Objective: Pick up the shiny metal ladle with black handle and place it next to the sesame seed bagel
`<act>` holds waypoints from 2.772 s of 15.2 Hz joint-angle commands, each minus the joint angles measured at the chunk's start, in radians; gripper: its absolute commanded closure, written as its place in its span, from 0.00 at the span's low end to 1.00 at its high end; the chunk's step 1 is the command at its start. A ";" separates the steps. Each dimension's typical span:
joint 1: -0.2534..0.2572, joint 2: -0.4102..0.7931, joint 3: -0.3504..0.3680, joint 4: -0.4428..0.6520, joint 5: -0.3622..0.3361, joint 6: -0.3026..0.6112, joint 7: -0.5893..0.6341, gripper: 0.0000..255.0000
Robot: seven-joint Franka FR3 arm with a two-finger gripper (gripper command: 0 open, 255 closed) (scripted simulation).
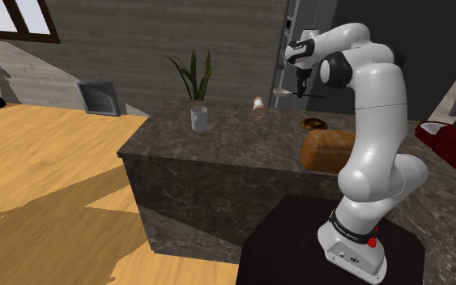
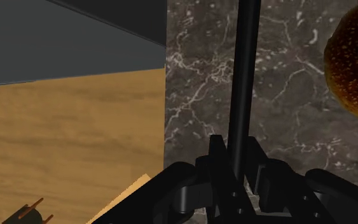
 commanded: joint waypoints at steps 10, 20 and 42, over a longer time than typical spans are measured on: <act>-0.003 0.040 0.009 -0.081 0.013 0.119 -0.003 1.00; -0.005 0.077 0.017 -0.133 0.025 0.206 -0.003 1.00; 0.010 0.021 0.007 -0.092 0.007 0.111 0.008 0.00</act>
